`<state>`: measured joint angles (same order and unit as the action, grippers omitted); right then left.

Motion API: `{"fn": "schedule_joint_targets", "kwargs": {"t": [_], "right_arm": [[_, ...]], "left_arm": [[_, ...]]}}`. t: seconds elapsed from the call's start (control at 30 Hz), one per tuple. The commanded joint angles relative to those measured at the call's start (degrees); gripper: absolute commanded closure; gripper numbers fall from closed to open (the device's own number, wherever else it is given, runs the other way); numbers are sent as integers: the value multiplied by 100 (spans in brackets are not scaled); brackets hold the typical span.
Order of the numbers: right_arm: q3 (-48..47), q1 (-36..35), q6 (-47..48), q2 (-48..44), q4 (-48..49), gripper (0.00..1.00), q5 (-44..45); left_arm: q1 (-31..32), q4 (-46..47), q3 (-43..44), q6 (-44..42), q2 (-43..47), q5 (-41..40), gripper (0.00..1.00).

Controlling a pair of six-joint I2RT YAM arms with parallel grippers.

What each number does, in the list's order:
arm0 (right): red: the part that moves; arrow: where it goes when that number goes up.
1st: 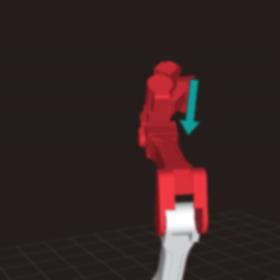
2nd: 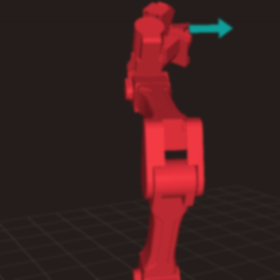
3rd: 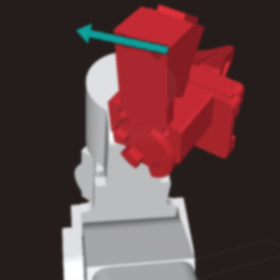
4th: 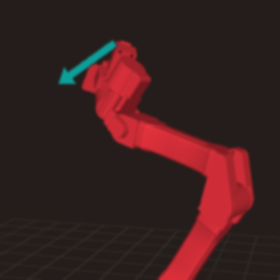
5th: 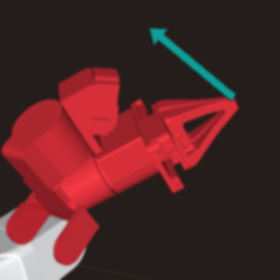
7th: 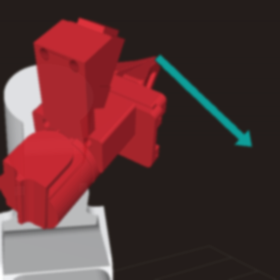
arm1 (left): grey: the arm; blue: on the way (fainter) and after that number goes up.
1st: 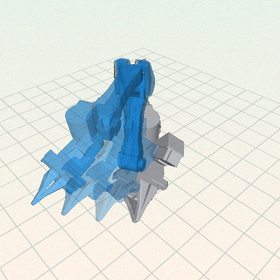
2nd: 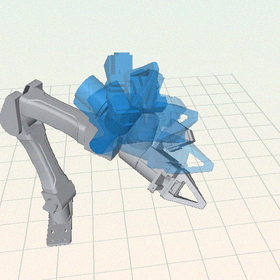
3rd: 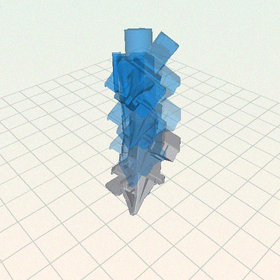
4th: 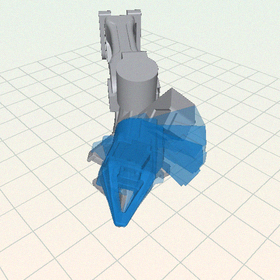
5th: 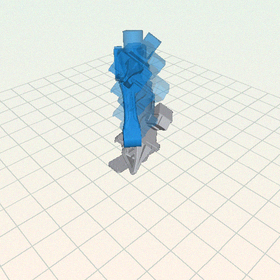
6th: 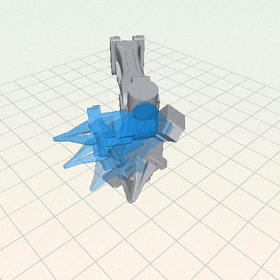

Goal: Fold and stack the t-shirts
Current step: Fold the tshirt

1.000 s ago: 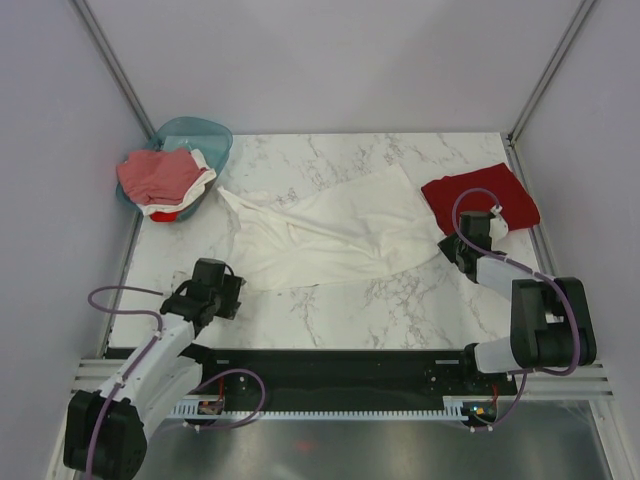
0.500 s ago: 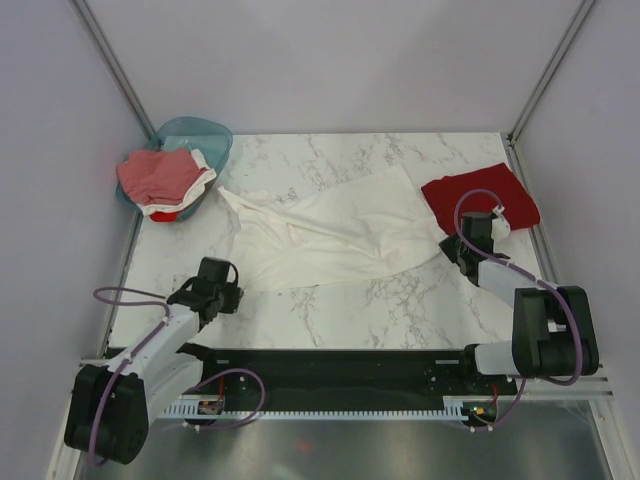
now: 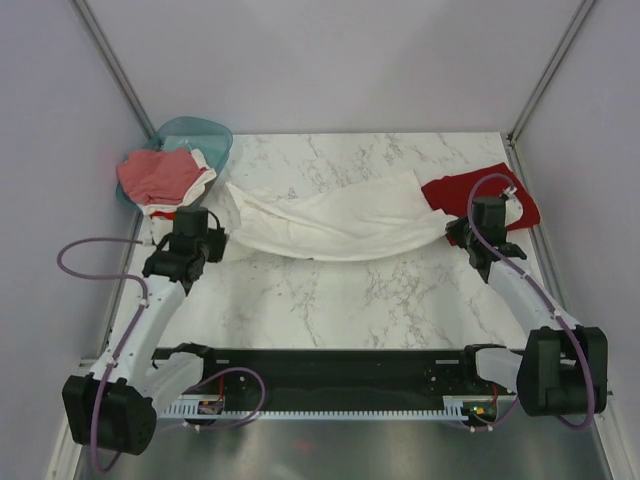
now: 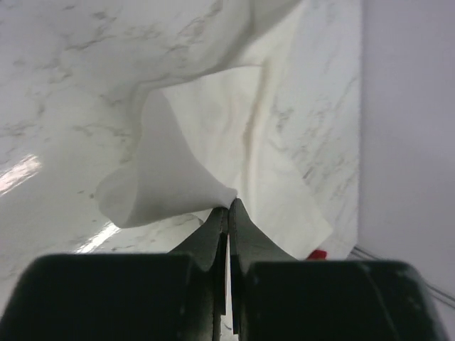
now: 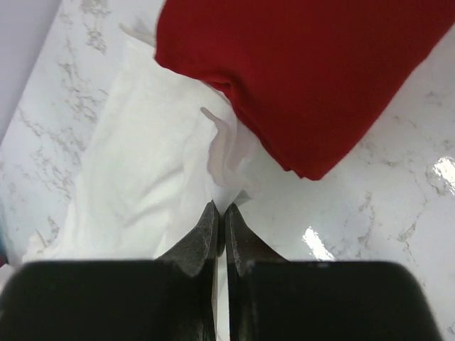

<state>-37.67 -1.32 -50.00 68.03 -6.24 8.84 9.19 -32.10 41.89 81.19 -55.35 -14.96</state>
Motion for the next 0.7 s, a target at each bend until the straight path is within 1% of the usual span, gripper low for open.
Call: {"fn": "schedule_joint_targets", "kwargs": {"t": [0.0, 0.03, 0.07, 0.17, 0.2, 0.23, 0.3, 0.33, 0.37, 0.47, 0.67], "right_arm": [[-923, -8, 279, -325, -482, 100, 83], [-1083, -8, 332, -343, -570, 100, 30], [-1415, -8, 368, -378, -771, 100, -5], [-1927, 0, 491, -483, -1211, 100, 56], [-2241, 0, 534, -605, -1309, 100, 126], [-2401, -8, 613, -676, -1484, 100, 144], [-2927, -8, 693, -904, -1643, 100, 136], [-3113, -8, 771, -984, -1835, 100, 135], [-3506, 0, 807, -1115, -1959, 100, 144], [-4193, 0, 930, -1475, -2311, 100, 214], [-5152, 0, 992, -2161, -2759, 100, 337]], "left_arm": [[-206, -524, 1117, -779, -72, -262, 98], [-251, -613, 1537, -858, -72, -253, 98], [-312, -788, 1742, -894, -55, -244, 98], [-418, -1043, 2585, -1113, -28, -262, 98], [-453, -1210, 2805, -1183, -20, -270, 98], [-471, -1324, 3268, -1323, -19, -297, 98], [-471, -1683, 3736, -1456, -20, -376, 98], [-471, -1755, 4139, -1535, 7, -385, 98], [-471, -1808, 4308, -1588, 50, -376, 98], [-471, -2054, 4889, -1694, 244, -324, 98], [-471, -2345, 5558, -1747, 762, -218, 98]]}}
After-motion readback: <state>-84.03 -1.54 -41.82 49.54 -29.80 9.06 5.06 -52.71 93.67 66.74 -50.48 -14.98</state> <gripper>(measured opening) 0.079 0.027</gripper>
